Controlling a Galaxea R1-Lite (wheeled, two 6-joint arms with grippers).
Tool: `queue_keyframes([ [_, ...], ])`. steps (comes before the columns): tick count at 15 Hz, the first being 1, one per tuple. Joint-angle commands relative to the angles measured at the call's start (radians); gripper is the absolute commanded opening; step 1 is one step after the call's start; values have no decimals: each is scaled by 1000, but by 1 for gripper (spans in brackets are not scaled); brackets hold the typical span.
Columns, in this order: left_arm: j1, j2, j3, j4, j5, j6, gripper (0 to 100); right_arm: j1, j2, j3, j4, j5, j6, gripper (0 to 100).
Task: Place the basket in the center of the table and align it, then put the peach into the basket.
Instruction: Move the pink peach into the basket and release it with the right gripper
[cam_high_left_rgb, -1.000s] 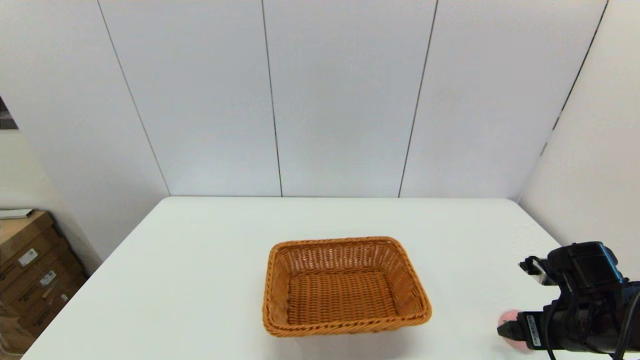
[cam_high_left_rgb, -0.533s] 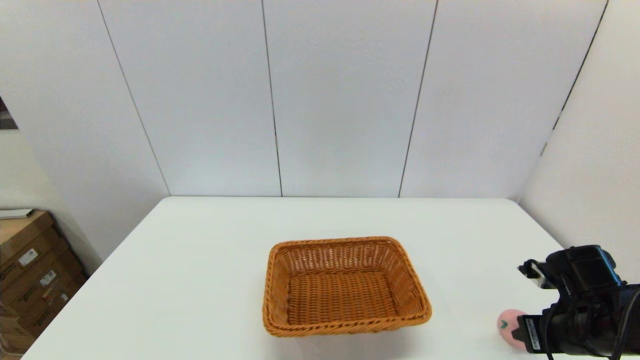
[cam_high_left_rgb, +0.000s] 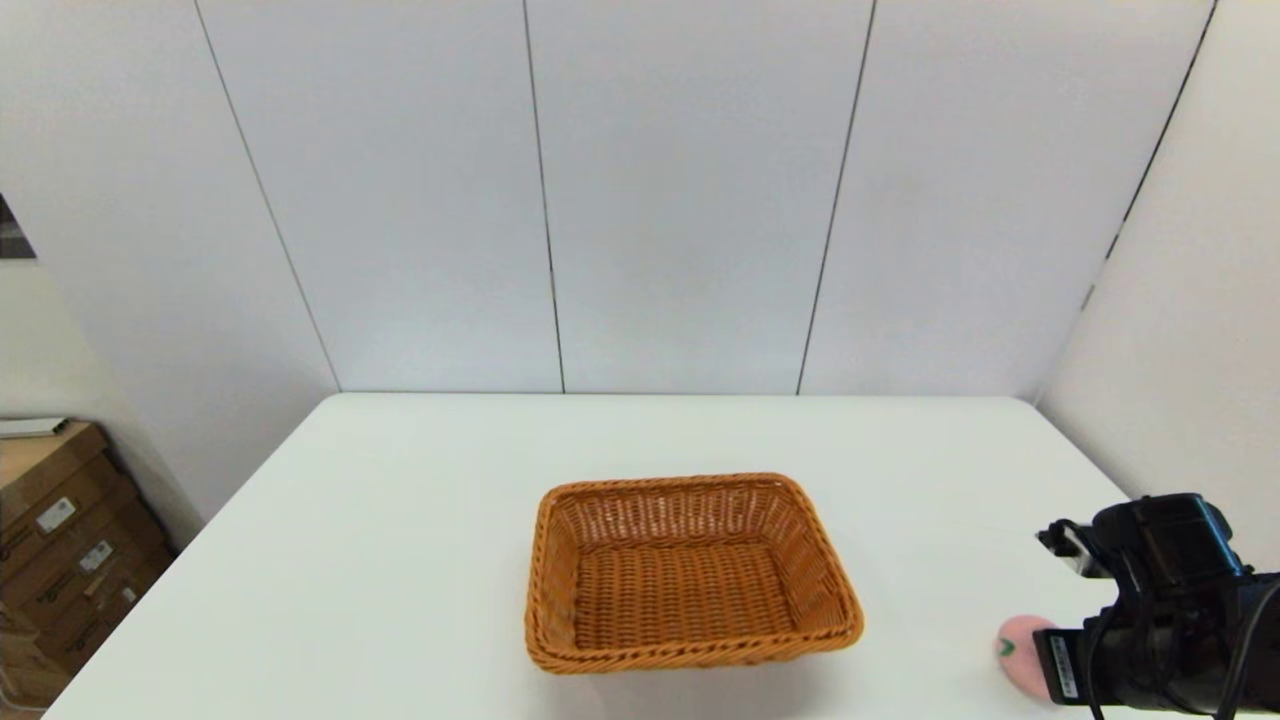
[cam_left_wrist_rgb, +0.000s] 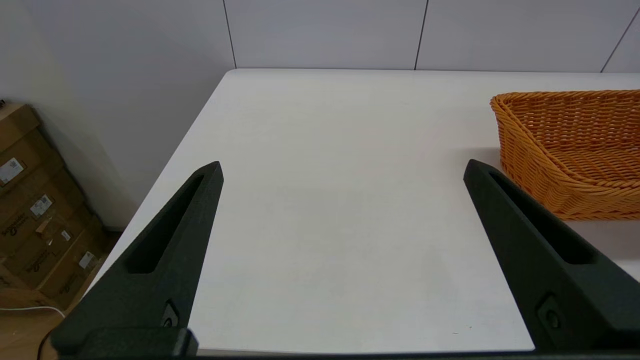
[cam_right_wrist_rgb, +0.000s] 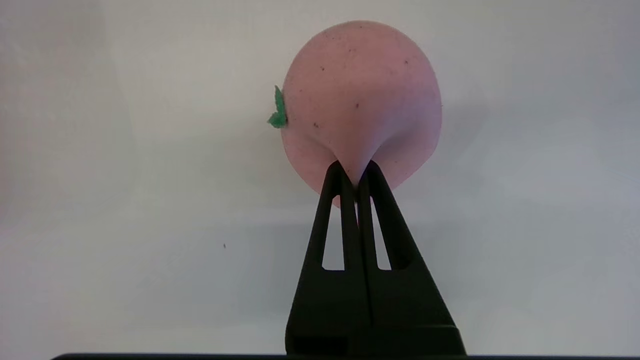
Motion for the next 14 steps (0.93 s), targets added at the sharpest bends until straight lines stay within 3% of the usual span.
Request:
queue_keyframes([
  [1,0,0,0,0,0,0,100,15,-175,31,-224,70,2,0],
  [3,0,0,0,0,0,0,100,67,-270,-23,-249,98,31,0],
  [8,0,0,-2,0,2,5,100,351,-295,-187,-131,92,52,0],
  [10,0,0,-2,0,2,5,100,467,-252,-277,-34,92,52,0],
  [14,0,0,-2,0,0,6,100,604,-189,-322,-17,90,62,0],
])
